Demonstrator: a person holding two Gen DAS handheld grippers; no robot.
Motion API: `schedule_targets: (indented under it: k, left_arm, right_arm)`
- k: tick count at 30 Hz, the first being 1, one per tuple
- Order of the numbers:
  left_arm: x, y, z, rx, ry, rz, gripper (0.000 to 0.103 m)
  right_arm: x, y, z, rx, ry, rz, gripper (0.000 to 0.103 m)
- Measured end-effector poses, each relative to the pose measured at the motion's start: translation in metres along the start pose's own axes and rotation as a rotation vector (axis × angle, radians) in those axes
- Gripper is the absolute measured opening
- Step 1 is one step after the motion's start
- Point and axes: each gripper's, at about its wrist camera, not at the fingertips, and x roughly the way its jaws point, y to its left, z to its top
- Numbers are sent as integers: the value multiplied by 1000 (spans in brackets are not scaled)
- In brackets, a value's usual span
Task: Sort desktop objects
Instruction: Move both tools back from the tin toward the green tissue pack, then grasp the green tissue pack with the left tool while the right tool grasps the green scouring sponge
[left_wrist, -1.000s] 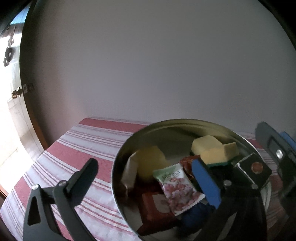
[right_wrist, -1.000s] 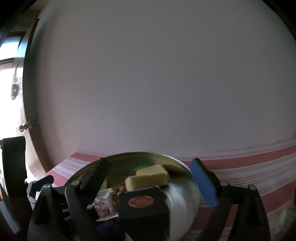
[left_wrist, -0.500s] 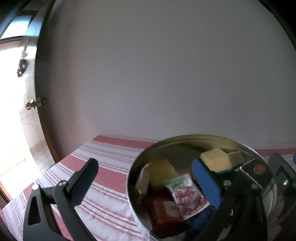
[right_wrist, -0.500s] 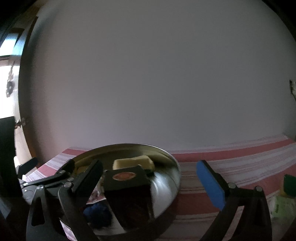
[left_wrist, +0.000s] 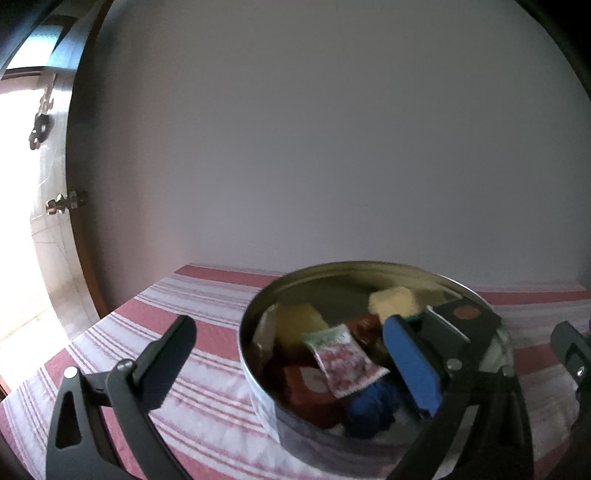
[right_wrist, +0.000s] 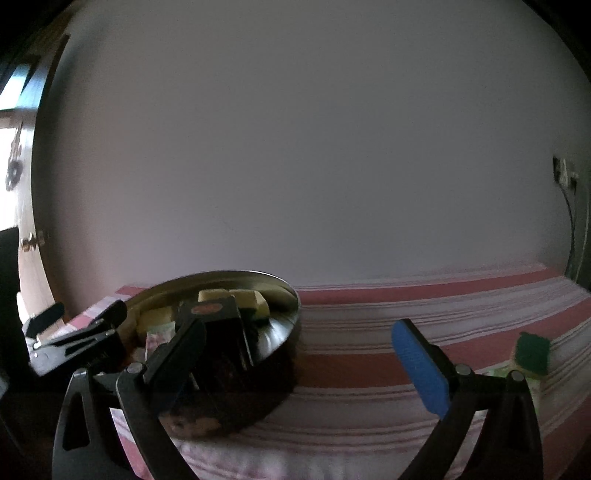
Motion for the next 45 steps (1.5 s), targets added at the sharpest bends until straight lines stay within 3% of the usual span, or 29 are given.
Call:
schedule_targets:
  k: [6,16,31,40,45]
  left_arm:
    - [-25,-15,-9,19,4,-57,103]
    - [-56,-55,-18,56,24,-168,103]
    - [-76,-136,-24,154,73,-326,103]
    - [-74,-190,-30,222,171,-406,103]
    - [-71,-219,-35,270,229,-442,103]
  right_arm:
    - [-20,-13,-5,-56,-6,-24,102]
    - [-47,-60,-9,-41,-12,-88,102]
    - [-84,-161,-10,-17,-26,-301,102]
    - [-79,-211,-3,-28,-25,-390,102]
    - [-75,-231,-2,44,-29,-394,102]
